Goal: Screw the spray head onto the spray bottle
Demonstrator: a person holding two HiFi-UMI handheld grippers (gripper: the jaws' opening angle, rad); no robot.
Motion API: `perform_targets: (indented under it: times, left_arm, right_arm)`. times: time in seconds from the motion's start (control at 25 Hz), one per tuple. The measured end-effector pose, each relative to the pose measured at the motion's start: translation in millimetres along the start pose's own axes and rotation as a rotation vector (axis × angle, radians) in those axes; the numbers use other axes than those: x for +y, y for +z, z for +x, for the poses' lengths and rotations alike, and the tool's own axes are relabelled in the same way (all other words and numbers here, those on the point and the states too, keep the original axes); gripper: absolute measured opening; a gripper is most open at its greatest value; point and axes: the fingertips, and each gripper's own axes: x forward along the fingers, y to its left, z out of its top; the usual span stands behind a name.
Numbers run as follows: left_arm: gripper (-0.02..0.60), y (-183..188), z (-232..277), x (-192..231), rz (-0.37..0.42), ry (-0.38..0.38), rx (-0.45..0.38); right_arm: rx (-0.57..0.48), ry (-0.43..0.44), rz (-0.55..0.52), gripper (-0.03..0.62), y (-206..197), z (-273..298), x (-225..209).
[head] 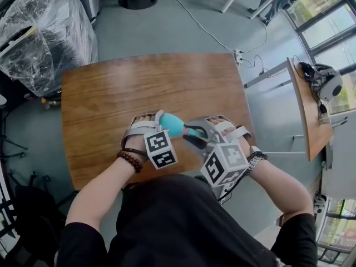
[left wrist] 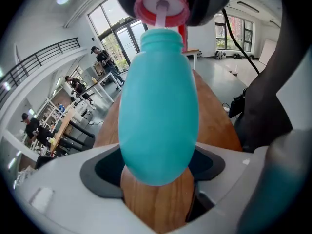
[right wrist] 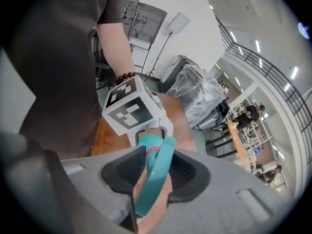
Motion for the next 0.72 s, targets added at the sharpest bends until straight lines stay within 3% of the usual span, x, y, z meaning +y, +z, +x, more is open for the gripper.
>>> perform_targets:
  times: [0.44, 0.72]
  left_arm:
    - [0.417, 12.2, -13.3, -3.4, 0.037, 0.017, -0.024]
    - [0.416, 15.0, -12.9, -12.9, -0.005, -0.025, -0.074]
  right_arm:
    - [0.006, 0.047, 0.002, 0.124, -0.6, 0.5, 8.7]
    - [-0.030, 0.097, 0.037, 0.124, 3.9, -2.8, 9.5]
